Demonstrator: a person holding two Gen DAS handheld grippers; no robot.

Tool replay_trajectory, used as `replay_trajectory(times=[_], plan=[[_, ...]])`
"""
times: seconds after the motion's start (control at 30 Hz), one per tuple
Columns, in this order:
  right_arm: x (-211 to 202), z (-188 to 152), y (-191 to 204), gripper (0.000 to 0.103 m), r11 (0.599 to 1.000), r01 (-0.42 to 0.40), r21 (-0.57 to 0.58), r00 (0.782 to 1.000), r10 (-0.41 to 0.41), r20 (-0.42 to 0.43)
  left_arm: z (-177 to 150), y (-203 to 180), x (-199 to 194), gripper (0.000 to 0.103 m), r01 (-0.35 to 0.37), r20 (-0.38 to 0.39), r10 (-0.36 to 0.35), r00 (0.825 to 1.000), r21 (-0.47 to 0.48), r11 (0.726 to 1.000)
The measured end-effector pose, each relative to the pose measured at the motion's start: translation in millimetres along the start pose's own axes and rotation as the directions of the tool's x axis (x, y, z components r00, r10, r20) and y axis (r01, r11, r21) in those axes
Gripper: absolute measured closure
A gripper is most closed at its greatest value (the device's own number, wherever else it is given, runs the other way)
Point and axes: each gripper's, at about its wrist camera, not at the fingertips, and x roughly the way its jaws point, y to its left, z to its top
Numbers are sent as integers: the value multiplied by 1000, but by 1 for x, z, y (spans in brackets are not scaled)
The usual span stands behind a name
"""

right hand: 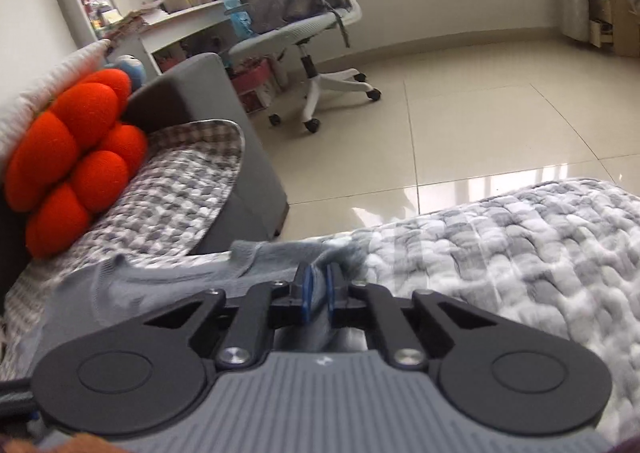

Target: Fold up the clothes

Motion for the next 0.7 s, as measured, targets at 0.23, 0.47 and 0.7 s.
replay_trajectory(times=[0.23,0.47,0.7], plan=[[-23,2,9,79,999,-34,9,999,34,4,3,-12,-14,93,-35,-27,37,999,50,998],[-72,-16,17,70,999,-42,-18,999,42,-9,2,-32,-33,68,-140,-94,146,985,66,988],[-115,-31,20,70,999,-41,-17,999,40,-7,-16,-49,-59,68,-169,-111,180,977,108,980]])
